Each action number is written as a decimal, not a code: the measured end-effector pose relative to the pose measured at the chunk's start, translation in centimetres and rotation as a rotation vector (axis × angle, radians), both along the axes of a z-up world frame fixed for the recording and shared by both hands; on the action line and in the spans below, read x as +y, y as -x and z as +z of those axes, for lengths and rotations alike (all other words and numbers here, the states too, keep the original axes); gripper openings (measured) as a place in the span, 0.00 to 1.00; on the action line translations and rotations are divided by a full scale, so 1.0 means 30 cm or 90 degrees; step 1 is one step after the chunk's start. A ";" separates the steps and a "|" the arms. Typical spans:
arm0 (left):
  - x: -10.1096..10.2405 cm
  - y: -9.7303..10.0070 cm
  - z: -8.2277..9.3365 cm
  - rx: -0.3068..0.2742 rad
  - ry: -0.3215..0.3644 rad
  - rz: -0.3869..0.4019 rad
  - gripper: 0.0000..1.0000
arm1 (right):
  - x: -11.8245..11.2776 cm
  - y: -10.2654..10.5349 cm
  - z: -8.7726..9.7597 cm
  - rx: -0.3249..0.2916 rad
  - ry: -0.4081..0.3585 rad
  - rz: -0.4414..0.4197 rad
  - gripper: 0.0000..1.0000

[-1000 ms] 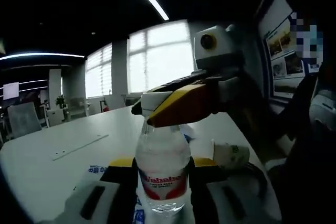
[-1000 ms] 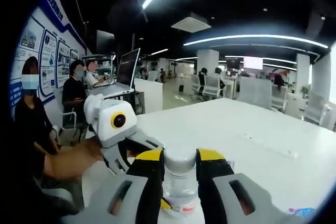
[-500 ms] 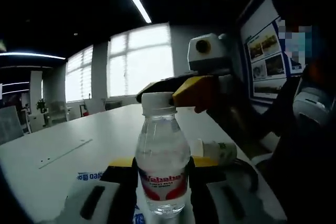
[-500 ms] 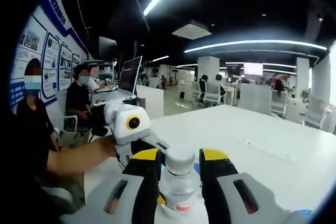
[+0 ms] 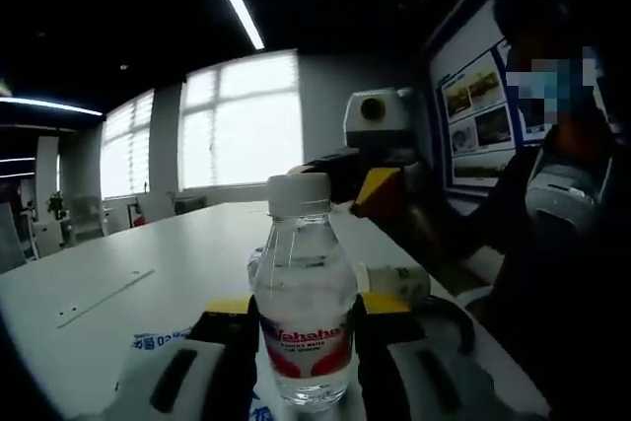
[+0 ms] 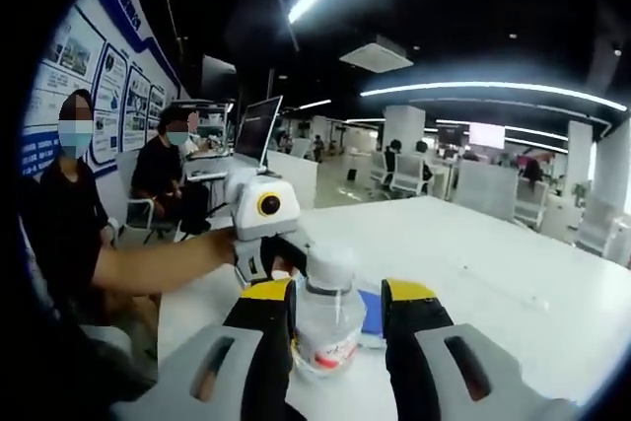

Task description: Arrange the tabletop items into an orderly group along one side of the table until the central work area is clear of visible clutter.

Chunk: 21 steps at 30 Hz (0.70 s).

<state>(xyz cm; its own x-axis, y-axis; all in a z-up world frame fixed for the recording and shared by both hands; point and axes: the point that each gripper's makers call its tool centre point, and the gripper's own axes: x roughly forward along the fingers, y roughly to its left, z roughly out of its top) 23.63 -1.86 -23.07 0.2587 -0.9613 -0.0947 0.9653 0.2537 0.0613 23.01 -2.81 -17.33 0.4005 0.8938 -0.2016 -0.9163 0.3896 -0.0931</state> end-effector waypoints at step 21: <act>-0.016 0.036 -0.006 0.012 -0.004 -0.096 0.36 | -0.033 0.065 -0.039 -0.017 0.037 0.022 0.43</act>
<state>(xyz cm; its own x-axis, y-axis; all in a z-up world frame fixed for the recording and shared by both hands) 22.55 -2.34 -23.25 0.1091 -0.9886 -0.1042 0.9935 0.1050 0.0437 21.04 -3.81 -18.49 0.3761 0.8939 -0.2437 -0.9258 0.3516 -0.1392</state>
